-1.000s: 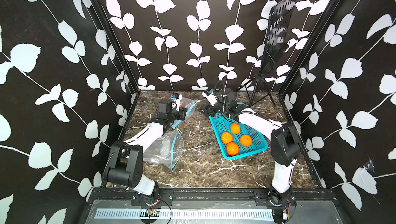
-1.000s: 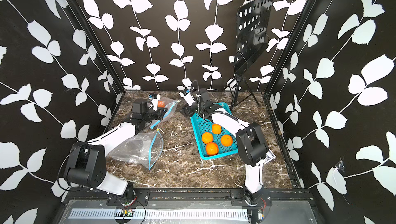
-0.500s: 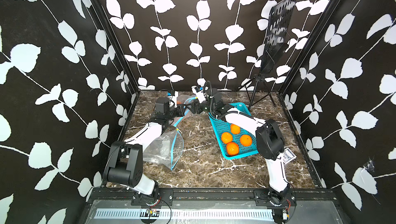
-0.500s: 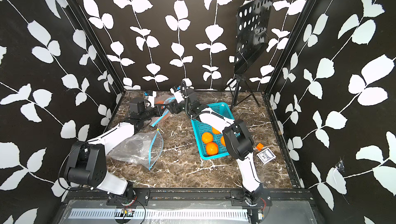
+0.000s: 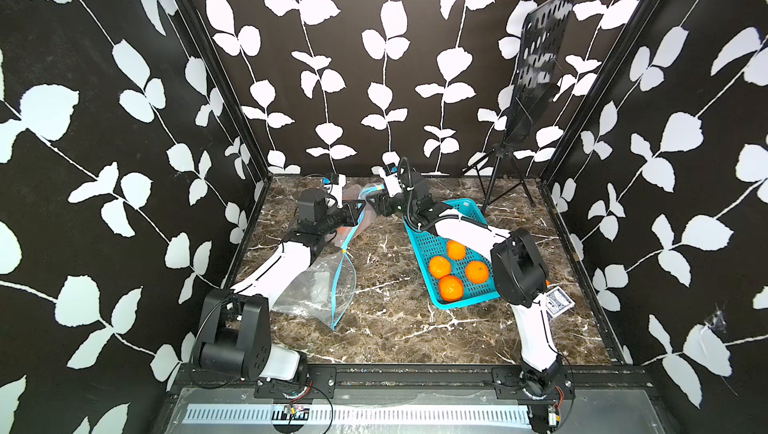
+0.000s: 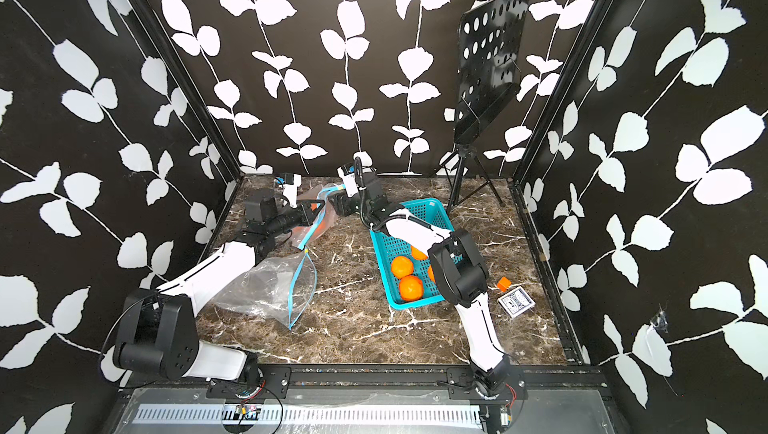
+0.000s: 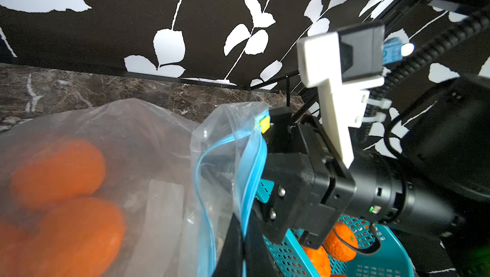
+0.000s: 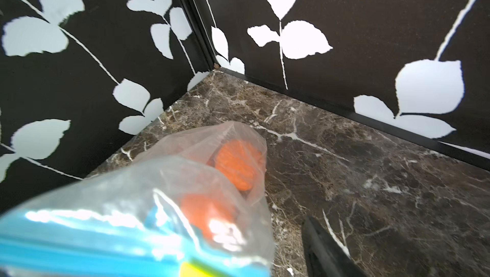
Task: Open the zip-top bag and take out the orange
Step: Open the zipper of the food storage bag at the center of the board.
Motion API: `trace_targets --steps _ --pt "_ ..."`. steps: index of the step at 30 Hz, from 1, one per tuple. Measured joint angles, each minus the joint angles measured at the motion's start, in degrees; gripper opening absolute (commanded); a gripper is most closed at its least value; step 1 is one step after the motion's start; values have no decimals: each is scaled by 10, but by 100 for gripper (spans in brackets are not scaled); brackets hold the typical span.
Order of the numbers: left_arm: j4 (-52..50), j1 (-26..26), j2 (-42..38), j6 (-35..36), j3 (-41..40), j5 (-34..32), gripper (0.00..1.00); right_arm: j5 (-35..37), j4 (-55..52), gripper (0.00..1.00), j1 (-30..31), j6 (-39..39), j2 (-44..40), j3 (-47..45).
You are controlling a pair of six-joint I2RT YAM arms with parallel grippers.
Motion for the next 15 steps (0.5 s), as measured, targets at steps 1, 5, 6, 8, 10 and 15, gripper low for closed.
trace_targets --steps 1,5,6,8,10,15 --pt "1 0 0 -2 0 0 0 13 -10 64 1 -7 0 0" --pt "4 8 0 -14 1 -3 0 81 -29 60 0 -29 -12 -23" --pt "3 10 0 -16 2 -4 0 93 -26 59 -2 -31 -25 -48" --pt "0 12 0 -16 3 -9 0 106 -20 59 -8 -39 -56 -97" --pt "-7 12 0 -17 3 -13 0 112 -13 59 -13 -50 -90 -137" --pt "-9 14 2 -20 3 -17 0 71 32 83 -21 -83 -178 -214"
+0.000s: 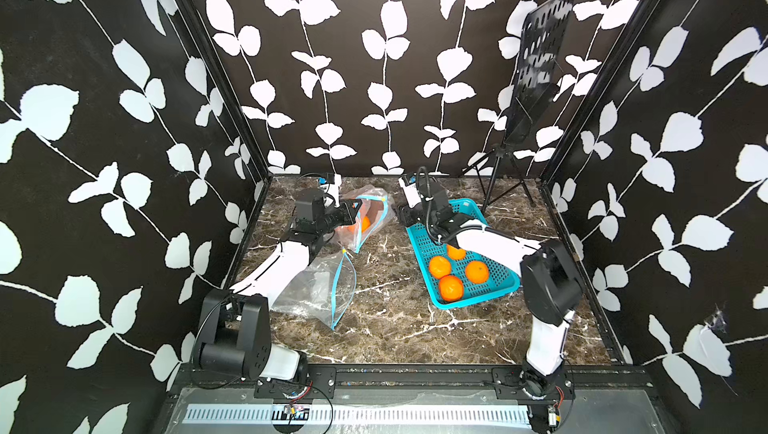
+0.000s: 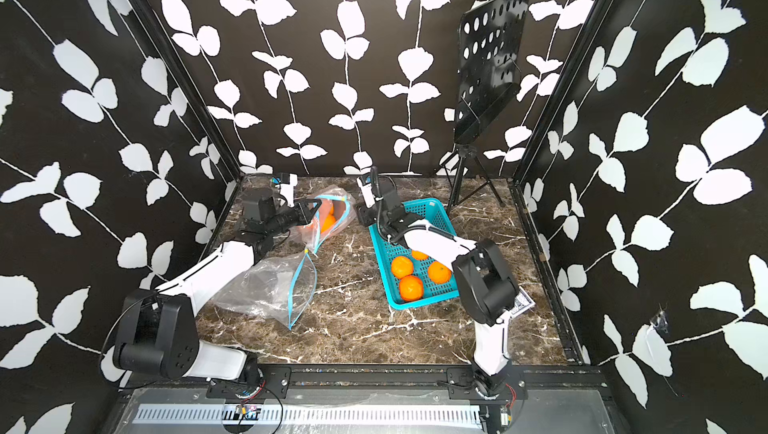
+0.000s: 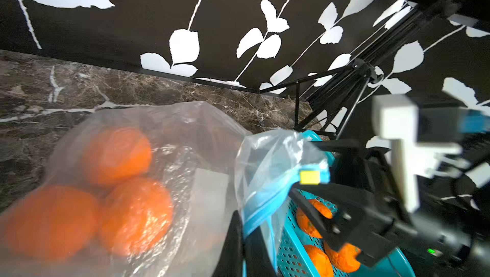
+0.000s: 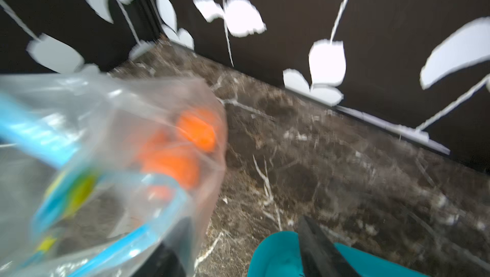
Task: Open the zip-top bag and take out the orange
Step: Open the zipper of the food storage bag at the center of the board, then pick up the orange from the zipper food storage bag.
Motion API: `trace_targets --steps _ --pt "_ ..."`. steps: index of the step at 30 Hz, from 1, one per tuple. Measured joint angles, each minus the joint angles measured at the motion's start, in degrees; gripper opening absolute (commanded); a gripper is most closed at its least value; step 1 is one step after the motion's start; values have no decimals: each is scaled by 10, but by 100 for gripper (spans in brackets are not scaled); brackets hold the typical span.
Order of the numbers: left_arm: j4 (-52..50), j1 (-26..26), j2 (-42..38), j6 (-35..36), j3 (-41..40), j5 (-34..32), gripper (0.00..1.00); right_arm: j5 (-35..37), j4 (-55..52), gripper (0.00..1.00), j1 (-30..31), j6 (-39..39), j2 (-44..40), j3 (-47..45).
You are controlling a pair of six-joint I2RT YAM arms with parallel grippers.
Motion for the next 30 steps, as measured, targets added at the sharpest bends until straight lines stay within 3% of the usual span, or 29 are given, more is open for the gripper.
trace_targets --steps 1,2,5,9,12,16,19,30 --pt "2 0 2 -3 0 1 0 -13 27 96 -2 -2 -17 -21" --pt "5 0 5 -6 0 3 0 -32 59 99 -4 6 -37 -50" --pt "12 0 16 -16 2 10 0 -96 131 99 -12 22 -59 -90" --pt "13 0 20 -23 3 12 0 -163 98 92 -13 20 -39 -41" --pt "14 0 20 -27 5 14 0 -158 66 72 14 -12 -34 0" --pt "11 0 20 -28 13 17 0 -142 33 64 75 -52 -6 55" --pt "10 2 20 -32 18 21 0 -128 11 50 96 -66 36 87" --pt "17 4 20 -57 18 42 0 -52 -67 49 91 -68 161 165"
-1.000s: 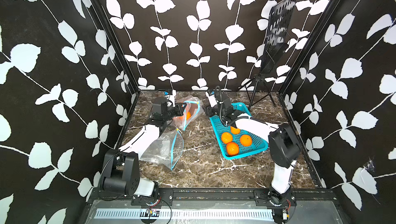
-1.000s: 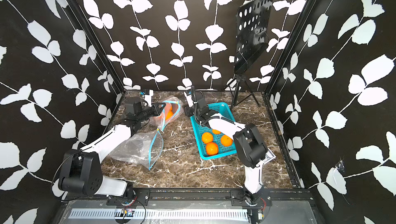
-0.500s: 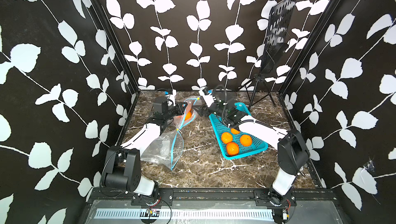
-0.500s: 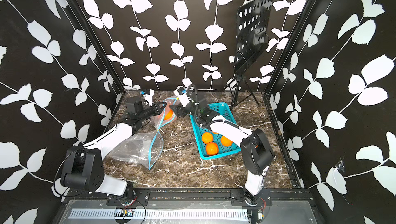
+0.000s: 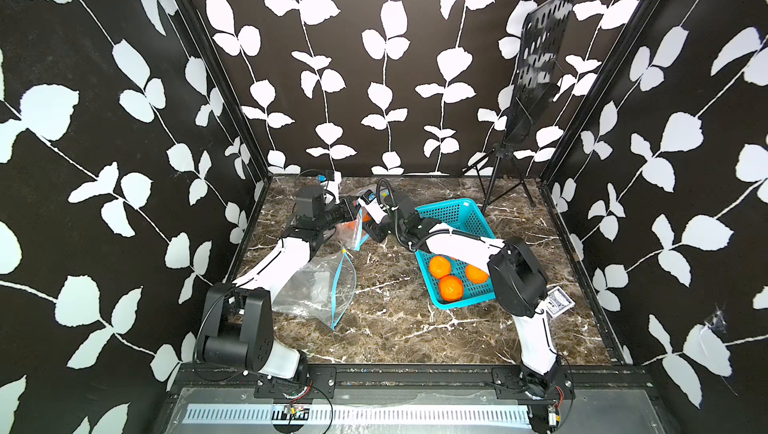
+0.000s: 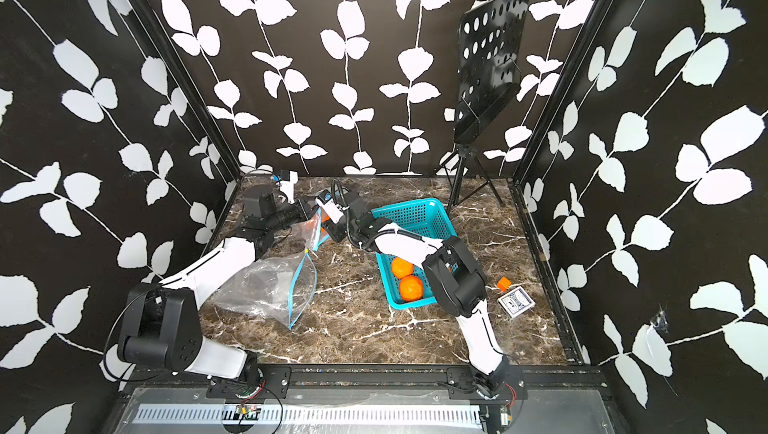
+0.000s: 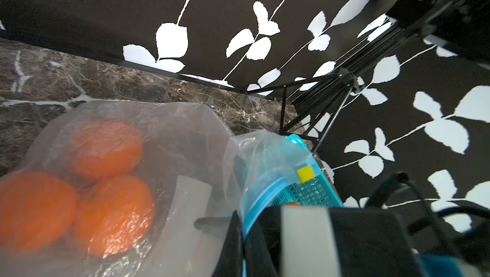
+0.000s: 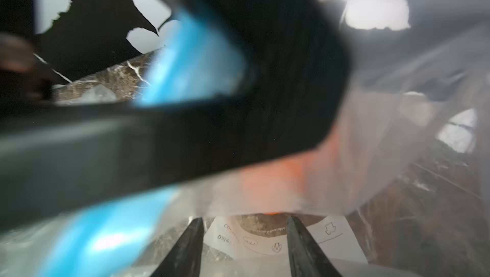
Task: Open the zip-top bag and take out the orange
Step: Pick up the orange from the zipper food storage bag.
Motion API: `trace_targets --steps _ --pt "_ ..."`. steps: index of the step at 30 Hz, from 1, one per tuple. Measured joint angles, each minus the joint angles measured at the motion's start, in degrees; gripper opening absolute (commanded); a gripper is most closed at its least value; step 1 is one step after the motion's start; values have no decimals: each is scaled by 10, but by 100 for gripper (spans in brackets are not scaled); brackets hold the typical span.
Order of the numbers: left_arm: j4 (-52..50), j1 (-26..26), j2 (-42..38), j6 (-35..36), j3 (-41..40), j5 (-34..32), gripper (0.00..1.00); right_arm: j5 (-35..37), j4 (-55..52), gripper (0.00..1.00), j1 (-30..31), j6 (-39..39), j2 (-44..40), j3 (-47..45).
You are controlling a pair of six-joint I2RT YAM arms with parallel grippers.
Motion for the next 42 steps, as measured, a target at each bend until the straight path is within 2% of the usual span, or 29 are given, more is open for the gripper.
trace_targets --steps 4,5,7,9,15,16,17,18,21,24,30,31,37,42 --pt "4 4 0 -15 -1 2 0 23 12 49 0 9 26 31" --pt "3 5 0 -16 -1 1 4 29 8 49 0 10 36 48" --pt "2 5 0 -16 -1 -3 24 39 7 52 -1 14 52 72" --pt "-2 8 1 -21 -1 -10 38 44 12 52 -5 20 54 73" --pt "36 21 4 -17 0 -31 49 40 13 54 -17 33 54 55" --pt "38 23 10 -12 6 -42 49 35 10 54 -19 35 56 54" --pt "37 25 21 -3 17 -55 44 29 9 54 -21 37 57 54" --pt "34 27 40 9 37 -70 35 21 8 55 -22 42 59 54" --pt "44 28 110 52 94 -109 33 6 3 62 -24 51 64 54" --pt "35 30 181 83 138 -146 29 -4 -24 63 -26 61 79 75" --pt "-36 30 336 119 260 -158 10 -8 -44 65 -26 74 95 88" --pt "-48 30 352 121 269 -158 10 -8 -46 64 -26 75 95 88" --pt "-64 22 364 137 269 -176 9 -8 -49 64 -28 78 95 88" --pt "-77 -7 358 184 265 -213 7 -9 -54 63 -37 98 115 109"
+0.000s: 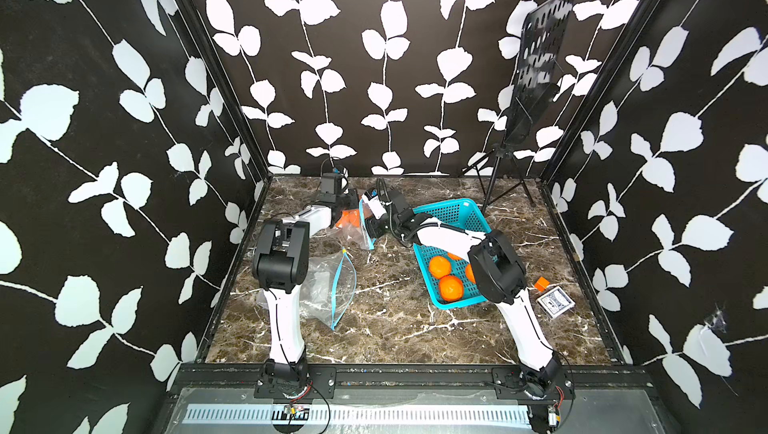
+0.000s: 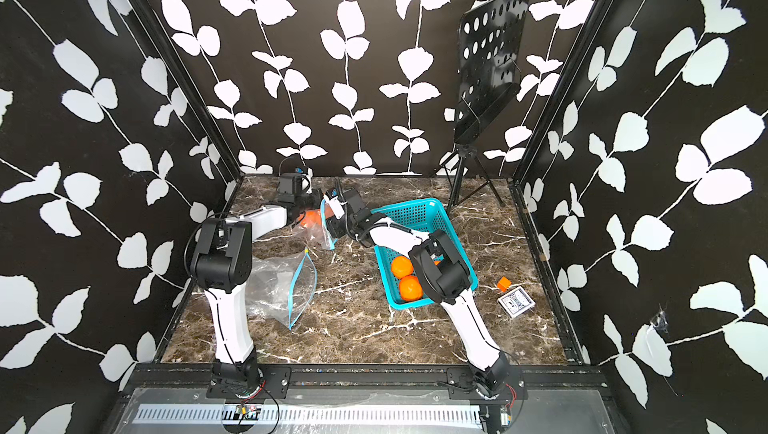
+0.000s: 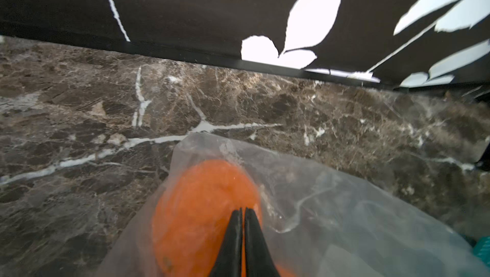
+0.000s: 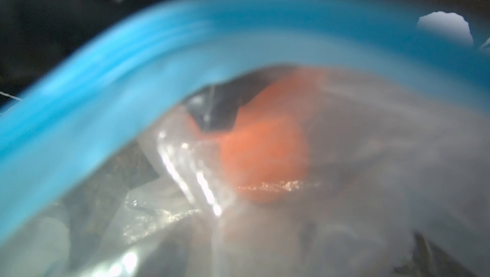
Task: Open the zip-top bag and take out the orange
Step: Pick up the orange from the zipper food storage bag.
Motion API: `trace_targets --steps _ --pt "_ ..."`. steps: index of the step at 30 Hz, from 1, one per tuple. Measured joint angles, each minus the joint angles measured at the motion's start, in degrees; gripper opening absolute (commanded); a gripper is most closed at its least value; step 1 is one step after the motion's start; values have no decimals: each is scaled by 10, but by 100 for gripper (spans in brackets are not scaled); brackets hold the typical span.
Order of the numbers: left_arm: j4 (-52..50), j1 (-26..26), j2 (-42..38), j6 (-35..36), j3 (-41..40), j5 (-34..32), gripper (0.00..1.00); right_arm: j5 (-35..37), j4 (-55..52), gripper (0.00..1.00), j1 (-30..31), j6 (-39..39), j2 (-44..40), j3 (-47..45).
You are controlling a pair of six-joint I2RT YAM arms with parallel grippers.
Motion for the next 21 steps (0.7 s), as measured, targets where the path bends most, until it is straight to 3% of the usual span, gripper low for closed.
trace_targets --steps 2,8,21 --pt "-6 -16 0 20 -3 -7 3 0 -5 64 -6 5 18 20" --pt "-5 -26 -27 39 -50 -13 3 -10 -45 66 -14 22 48 62" --pt "36 5 -56 -23 -118 46 7 -108 -77 85 -10 8 73 107"
